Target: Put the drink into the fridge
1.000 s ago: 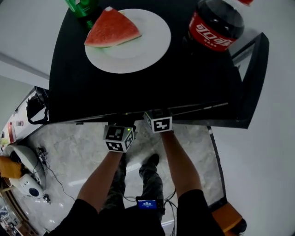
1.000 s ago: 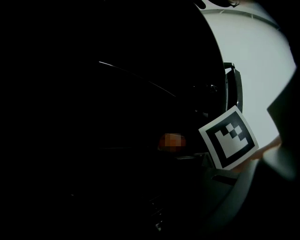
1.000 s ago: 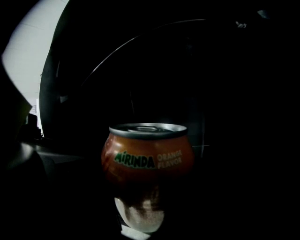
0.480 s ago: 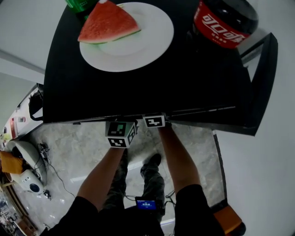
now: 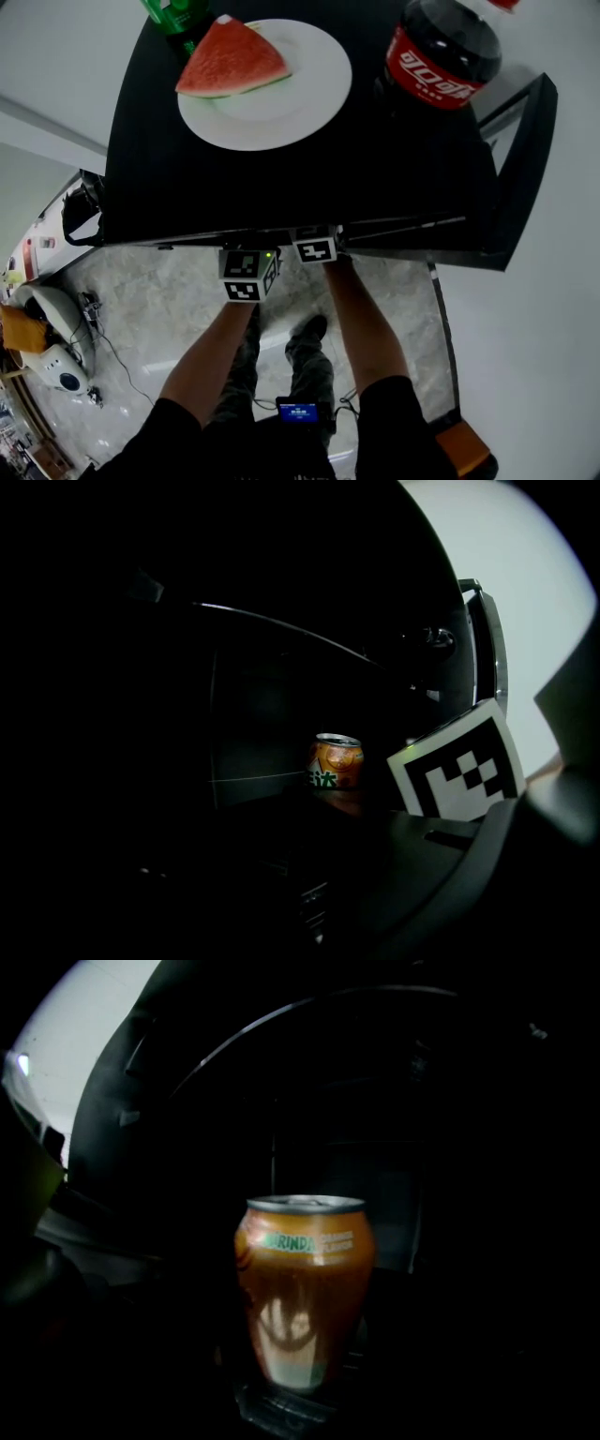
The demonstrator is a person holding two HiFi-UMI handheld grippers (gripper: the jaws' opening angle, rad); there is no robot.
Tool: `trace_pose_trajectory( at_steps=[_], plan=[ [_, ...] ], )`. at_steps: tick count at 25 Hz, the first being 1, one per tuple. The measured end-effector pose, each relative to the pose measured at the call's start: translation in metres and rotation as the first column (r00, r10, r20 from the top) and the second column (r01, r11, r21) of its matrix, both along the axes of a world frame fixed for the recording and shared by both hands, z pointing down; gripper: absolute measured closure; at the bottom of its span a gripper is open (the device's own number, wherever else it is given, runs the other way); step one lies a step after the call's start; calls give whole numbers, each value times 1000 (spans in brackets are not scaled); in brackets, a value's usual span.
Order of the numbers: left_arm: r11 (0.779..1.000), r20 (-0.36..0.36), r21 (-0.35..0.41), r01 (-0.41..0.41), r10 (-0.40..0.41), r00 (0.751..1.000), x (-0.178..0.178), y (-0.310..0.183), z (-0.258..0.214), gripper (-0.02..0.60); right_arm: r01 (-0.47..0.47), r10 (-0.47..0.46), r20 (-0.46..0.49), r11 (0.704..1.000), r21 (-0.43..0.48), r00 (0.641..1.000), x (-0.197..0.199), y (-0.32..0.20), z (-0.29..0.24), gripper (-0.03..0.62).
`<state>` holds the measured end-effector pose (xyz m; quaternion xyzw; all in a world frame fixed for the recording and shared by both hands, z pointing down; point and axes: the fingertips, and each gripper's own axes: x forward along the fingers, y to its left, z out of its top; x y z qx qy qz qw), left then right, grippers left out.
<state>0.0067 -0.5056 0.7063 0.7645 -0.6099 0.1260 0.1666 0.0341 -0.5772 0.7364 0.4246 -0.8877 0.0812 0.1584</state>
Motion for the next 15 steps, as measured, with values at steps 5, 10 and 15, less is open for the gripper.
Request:
trace_pose_trajectory(
  at_steps=[5,10,15],
  plan=[
    [1000,-9,-14,-2,2,1000,1,11,-13,569,-32,31,-12,998,-62,999,18,24,-6,217],
    [998,-27,-26,-63,63,998,11,30,-38,569,-56,52,-32,985,-161,998,38,62,-24,218],
    [985,-88,-31,-168,165,982,23,57,-73,569,-60,50,-48,972,-228,998,52,105,-70,220]
  ],
)
